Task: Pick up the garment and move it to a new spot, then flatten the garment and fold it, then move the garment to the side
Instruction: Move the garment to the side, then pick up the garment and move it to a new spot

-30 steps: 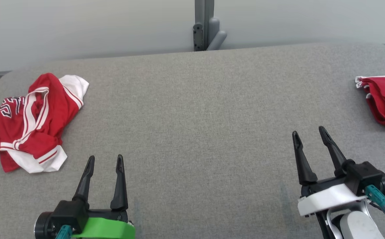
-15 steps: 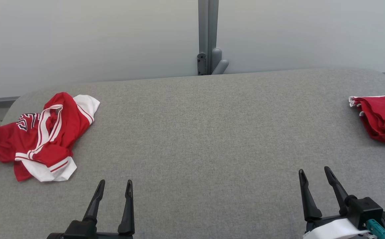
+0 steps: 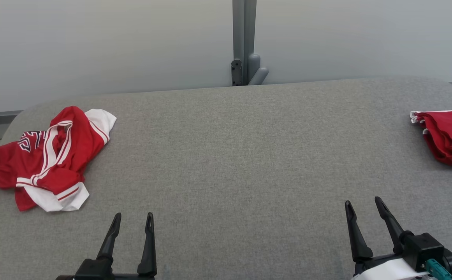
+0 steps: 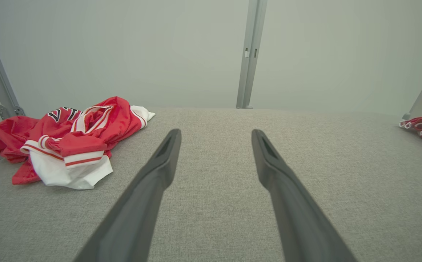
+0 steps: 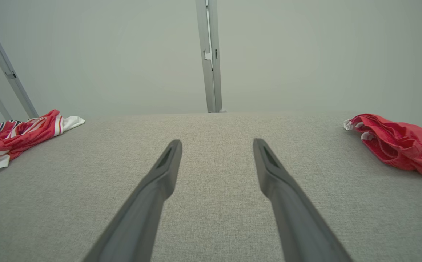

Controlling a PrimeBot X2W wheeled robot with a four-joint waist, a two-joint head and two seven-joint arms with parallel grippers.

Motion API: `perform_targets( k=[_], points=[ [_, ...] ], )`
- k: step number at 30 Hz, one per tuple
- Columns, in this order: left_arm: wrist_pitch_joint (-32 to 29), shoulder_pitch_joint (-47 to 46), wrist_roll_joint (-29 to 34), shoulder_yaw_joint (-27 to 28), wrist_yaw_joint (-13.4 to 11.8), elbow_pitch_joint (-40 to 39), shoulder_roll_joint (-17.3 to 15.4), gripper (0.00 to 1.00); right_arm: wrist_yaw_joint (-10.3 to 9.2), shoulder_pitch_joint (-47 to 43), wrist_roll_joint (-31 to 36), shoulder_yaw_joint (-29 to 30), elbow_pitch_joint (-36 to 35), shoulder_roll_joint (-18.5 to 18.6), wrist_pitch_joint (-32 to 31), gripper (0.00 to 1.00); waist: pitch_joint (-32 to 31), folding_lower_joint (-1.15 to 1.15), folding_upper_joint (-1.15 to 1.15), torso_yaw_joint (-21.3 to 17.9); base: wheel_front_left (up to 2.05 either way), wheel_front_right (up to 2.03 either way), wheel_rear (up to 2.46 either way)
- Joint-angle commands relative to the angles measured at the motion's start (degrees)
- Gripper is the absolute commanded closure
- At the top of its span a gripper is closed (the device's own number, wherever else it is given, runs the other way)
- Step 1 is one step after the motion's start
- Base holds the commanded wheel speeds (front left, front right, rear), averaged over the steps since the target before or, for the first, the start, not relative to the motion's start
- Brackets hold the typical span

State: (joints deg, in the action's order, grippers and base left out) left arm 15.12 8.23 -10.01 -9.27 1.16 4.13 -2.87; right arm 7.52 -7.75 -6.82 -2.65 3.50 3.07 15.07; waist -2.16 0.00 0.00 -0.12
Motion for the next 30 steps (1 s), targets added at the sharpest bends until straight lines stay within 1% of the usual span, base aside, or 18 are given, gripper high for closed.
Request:
perform_targets(
  k=[1,17,23,30],
  points=[
    [-0.06,-0.28,0.05,0.15,-0.28,0.13,-0.05,0.0,-0.06,-0.47,0.32,-0.03,-0.14,0.04,0.22,0.0,0.12,0.0,0.0,0.01,0.0,0.0,0.0],
    [-0.06,-1.13,-0.25,-0.27,-0.63,0.62,-0.05,0.0,-0.06,-0.12,-0.28,0.33,0.48,-0.13,0.22,0.0,0.59,0.0,0.0,0.77,0.0,0.0,0.0],
    [-0.06,-1.93,-0.05,-0.53,-0.85,0.6,-0.05,0.0,-0.06,-0.33,-0.18,0.1,0.64,-0.14,0.22,0.0,1.08,0.0,0.0,3.14,0.0,0.0,0.0],
    [-0.06,-2.15,-0.06,-0.45,-1.76,0.04,-0.06,0.0,-0.06,0.16,-0.27,-0.56,0.49,-0.12,0.22,0.0,1.66,0.0,0.0,6.79,0.0,0.0,0.0]
  ],
)
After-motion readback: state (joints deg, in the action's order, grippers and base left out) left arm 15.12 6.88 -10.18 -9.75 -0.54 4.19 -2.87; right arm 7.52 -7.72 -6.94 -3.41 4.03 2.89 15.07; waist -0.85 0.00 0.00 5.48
